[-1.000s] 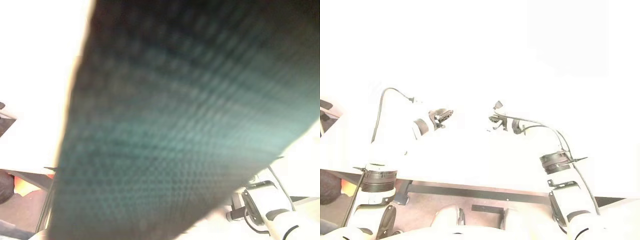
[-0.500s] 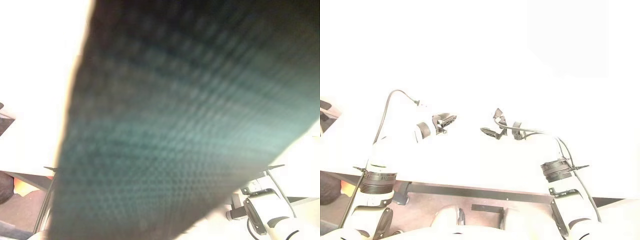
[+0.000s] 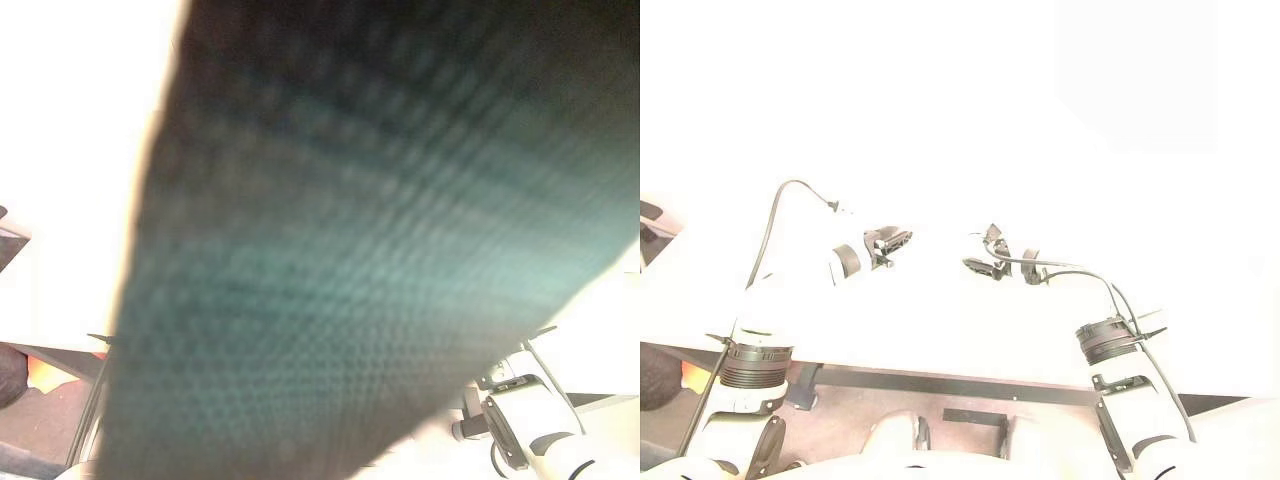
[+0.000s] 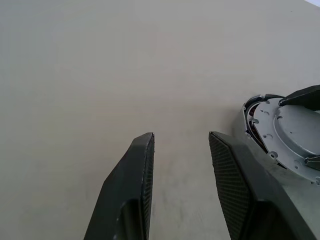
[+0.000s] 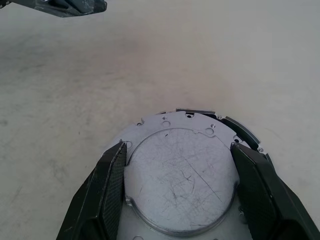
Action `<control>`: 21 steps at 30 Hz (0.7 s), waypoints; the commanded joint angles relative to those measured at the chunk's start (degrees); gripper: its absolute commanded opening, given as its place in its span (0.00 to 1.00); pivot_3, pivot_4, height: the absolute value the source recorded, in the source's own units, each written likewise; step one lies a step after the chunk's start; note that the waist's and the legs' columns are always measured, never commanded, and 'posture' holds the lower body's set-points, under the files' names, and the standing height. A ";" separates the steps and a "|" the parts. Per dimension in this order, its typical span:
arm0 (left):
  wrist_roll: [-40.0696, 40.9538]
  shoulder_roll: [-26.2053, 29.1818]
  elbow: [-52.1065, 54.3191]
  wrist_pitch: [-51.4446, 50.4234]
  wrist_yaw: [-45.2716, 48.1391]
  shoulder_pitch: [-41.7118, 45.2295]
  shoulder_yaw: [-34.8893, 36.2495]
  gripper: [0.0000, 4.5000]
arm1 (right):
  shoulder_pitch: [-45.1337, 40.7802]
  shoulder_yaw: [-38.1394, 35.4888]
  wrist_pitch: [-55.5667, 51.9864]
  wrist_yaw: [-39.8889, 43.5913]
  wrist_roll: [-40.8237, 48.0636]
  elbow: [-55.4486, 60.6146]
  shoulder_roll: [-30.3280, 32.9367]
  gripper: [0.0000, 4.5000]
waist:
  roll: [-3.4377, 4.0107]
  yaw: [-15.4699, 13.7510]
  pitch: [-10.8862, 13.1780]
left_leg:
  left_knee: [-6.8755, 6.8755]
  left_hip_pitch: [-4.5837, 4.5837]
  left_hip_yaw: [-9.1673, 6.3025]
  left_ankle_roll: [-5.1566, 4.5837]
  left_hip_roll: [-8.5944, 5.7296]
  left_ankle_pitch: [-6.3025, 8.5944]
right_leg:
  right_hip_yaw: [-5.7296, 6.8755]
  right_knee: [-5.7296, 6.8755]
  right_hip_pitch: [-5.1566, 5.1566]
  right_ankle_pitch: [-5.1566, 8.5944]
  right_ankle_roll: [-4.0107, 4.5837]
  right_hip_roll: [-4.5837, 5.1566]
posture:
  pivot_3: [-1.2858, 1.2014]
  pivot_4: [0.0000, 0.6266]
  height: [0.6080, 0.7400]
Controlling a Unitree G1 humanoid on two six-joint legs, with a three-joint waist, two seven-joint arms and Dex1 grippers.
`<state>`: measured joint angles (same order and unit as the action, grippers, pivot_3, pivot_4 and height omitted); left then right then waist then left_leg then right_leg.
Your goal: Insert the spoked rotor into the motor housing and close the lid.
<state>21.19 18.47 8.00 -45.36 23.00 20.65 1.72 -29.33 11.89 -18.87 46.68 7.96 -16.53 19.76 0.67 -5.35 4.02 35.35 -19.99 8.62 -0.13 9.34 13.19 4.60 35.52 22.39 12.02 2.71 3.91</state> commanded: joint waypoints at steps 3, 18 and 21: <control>-1.15 1.32 0.21 1.65 -0.03 -1.36 0.62 0.41 | -3.44 -2.51 -0.61 -0.44 1.80 1.49 -1.14 0.71 | 0.00 0.10 0.01 | 0.00 0.00 0.00 -0.01 0.00 0.01 | 0.00 0.00 0.03 0.00 -0.01 0.00 | 0.52 0.00 1.00; -2.78 2.50 0.43 2.13 -0.01 -3.07 -0.26 0.41 | -4.27 0.25 2.42 -0.78 -2.54 -5.15 -2.34 0.71 | 0.00 0.76 0.01 | -0.10 -0.08 0.01 0.09 0.00 -0.05 | 0.00 0.00 0.27 -0.01 0.03 -0.01 | 0.52 0.00 1.00; -2.68 2.51 0.82 2.04 -0.12 -3.35 -0.15 0.41 | -5.15 -0.23 2.12 -3.02 -3.65 -8.48 -2.76 0.71 | -0.01 1.13 0.01 | -0.11 -0.05 0.01 0.07 0.00 -0.04 | 0.00 0.00 0.20 0.00 0.02 -0.01 | 0.52 0.00 1.00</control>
<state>18.66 20.69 6.78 -44.18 22.98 16.74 0.79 -33.40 11.74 -16.73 45.18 5.75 -23.08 17.12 0.66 -4.22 4.03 35.25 -20.05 8.63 -0.06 9.34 13.15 4.60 35.52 22.55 12.02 2.73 3.90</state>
